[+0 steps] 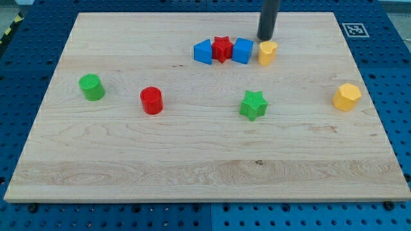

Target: Move the yellow hexagon diagonally to the green star

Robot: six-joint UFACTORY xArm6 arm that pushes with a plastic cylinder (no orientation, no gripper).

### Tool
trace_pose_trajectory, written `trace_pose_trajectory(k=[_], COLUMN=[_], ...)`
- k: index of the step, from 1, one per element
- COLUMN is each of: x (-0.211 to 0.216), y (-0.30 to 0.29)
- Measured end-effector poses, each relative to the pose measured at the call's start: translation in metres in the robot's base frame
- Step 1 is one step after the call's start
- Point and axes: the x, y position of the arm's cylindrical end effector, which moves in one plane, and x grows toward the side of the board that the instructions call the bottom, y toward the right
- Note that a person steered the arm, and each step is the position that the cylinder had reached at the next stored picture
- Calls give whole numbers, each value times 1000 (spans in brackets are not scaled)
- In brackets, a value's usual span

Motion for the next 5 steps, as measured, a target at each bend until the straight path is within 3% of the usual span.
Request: trace_pose_trajectory(k=[1,2,3,4,5], x=[38,110,171,205,190], y=[82,150,182,159,102])
